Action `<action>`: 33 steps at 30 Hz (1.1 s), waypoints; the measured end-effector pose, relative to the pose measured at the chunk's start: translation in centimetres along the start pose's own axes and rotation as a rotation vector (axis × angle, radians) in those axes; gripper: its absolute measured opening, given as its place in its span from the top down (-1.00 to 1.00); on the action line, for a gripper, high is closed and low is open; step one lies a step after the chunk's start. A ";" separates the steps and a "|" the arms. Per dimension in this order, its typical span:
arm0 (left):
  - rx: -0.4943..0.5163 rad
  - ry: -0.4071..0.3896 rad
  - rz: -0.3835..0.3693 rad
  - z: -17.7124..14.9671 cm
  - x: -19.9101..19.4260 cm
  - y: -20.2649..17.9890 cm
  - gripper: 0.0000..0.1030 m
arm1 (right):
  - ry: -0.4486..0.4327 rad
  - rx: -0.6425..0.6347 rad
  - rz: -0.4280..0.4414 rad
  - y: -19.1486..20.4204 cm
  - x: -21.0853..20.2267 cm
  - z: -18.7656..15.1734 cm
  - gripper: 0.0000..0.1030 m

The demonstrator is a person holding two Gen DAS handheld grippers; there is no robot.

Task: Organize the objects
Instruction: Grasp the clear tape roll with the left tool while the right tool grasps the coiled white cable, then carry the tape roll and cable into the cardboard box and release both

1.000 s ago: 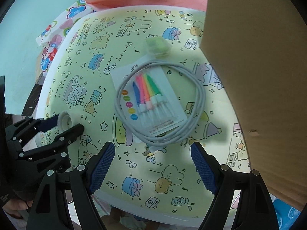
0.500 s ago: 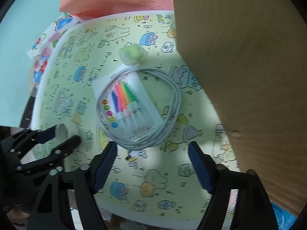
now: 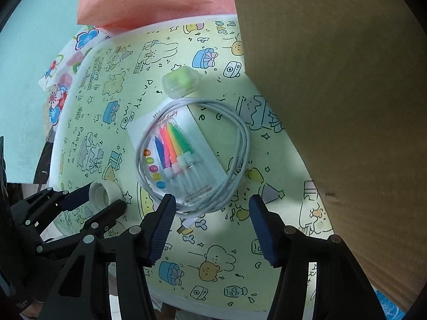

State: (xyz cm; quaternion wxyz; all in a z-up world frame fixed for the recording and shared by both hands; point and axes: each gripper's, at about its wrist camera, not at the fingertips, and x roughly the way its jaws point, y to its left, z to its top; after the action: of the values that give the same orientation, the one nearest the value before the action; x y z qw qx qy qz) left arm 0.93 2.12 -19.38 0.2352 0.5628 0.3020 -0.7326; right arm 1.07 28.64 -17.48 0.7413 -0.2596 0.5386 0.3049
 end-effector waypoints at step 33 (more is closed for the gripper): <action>-0.053 -0.037 -0.040 1.1 -2.6 -1.8 0.20 | -0.118 -0.074 -0.072 1.0 -4.0 -1.2 0.70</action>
State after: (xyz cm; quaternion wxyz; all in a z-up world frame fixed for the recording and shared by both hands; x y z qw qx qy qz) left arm -0.36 2.61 -16.39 0.2407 0.5366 0.3281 -0.7392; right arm -1.38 27.78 -14.05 0.7720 -0.2876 0.4728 0.3128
